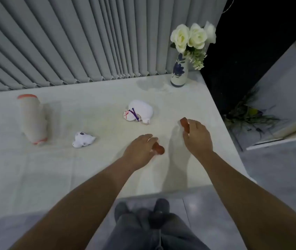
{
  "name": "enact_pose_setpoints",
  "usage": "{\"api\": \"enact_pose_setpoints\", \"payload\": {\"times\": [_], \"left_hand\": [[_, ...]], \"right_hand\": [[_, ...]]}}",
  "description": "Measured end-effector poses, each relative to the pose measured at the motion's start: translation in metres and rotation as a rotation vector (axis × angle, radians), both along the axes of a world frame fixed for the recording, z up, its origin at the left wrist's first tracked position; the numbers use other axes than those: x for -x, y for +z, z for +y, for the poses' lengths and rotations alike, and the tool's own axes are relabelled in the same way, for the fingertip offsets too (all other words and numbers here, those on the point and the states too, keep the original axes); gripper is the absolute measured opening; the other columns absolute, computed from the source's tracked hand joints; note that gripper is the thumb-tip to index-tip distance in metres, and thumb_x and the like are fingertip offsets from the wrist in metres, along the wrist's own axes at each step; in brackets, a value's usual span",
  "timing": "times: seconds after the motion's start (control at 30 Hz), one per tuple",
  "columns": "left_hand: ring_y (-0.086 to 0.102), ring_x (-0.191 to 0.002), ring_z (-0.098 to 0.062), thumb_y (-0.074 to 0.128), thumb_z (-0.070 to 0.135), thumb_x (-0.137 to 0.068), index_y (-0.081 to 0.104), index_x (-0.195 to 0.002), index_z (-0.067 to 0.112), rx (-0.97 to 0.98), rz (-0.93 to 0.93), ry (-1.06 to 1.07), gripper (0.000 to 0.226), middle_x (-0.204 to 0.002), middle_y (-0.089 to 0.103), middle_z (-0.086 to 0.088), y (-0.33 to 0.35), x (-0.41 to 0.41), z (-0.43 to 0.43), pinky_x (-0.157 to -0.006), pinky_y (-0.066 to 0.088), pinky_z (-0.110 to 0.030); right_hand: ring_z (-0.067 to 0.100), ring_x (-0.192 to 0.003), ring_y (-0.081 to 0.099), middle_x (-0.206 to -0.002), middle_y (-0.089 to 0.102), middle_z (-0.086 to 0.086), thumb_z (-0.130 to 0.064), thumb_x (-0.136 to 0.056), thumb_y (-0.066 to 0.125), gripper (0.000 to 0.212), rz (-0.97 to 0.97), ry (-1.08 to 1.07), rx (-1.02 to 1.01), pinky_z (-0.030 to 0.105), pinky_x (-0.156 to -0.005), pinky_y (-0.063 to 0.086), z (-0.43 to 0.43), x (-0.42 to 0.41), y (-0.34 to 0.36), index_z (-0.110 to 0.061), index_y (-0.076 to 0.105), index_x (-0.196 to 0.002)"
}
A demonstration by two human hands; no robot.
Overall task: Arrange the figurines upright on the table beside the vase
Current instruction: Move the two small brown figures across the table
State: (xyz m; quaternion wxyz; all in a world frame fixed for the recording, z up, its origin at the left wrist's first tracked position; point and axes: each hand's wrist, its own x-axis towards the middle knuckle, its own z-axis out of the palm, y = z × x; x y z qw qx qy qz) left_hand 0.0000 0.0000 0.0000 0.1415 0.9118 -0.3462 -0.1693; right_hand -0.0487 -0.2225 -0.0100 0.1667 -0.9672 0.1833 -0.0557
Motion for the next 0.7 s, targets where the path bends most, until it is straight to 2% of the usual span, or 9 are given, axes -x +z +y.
{"api": "enact_pose_setpoints", "payload": {"times": [0.13,0.23,0.43,0.6,0.7], "left_hand": [[0.035,-0.142,-0.023,0.061,0.028,-0.092,0.043,-0.144,0.018,-0.024,-0.006,0.002,0.056,-0.153,0.037,-0.006,-0.013,0.009,-0.010,-0.118,0.029,-0.034],[0.036,-0.140,-0.027,0.063,0.024,-0.090,0.049,-0.138,0.017,-0.025,-0.037,-0.008,0.051,-0.150,0.040,-0.009,-0.021,0.011,-0.017,-0.116,0.031,-0.036],[0.052,-0.120,-0.032,0.064,0.009,-0.084,0.065,-0.113,0.008,0.041,-0.151,-0.041,0.030,-0.124,0.058,-0.012,-0.021,0.004,-0.021,-0.102,0.043,-0.038],[0.050,-0.122,-0.025,0.061,0.022,-0.090,0.062,-0.121,0.012,0.044,-0.145,-0.073,0.033,-0.126,0.057,-0.006,-0.025,-0.006,-0.018,-0.103,0.040,-0.035],[0.051,-0.119,-0.025,0.063,0.024,-0.089,0.061,-0.119,0.012,0.055,-0.132,-0.098,0.032,-0.125,0.059,-0.004,-0.025,-0.009,-0.017,-0.101,0.041,-0.035]], "right_hand": [[0.032,-0.122,0.051,-0.134,0.053,0.014,-0.024,-0.091,0.062,0.050,0.065,-0.092,-0.014,0.041,-0.102,0.043,-0.012,0.001,-0.009,-0.006,0.045,-0.135],[0.031,-0.117,0.054,-0.129,0.055,0.013,-0.027,-0.092,0.060,0.045,0.105,-0.097,-0.023,0.041,-0.099,0.045,-0.016,-0.001,-0.017,-0.008,0.047,-0.131],[0.032,-0.102,0.058,-0.111,0.062,0.013,-0.029,-0.092,0.056,0.033,0.078,-0.091,0.058,0.041,-0.092,0.045,-0.014,-0.014,-0.023,-0.007,0.056,-0.117],[0.032,-0.099,0.055,-0.107,0.061,0.013,-0.029,-0.094,0.054,0.029,0.096,-0.092,0.102,0.040,-0.089,0.043,-0.017,-0.024,-0.025,-0.008,0.057,-0.114],[0.032,-0.100,0.055,-0.107,0.061,0.013,-0.029,-0.095,0.052,0.028,0.115,-0.090,0.107,0.040,-0.088,0.042,-0.019,-0.027,-0.027,-0.008,0.056,-0.114]]}}
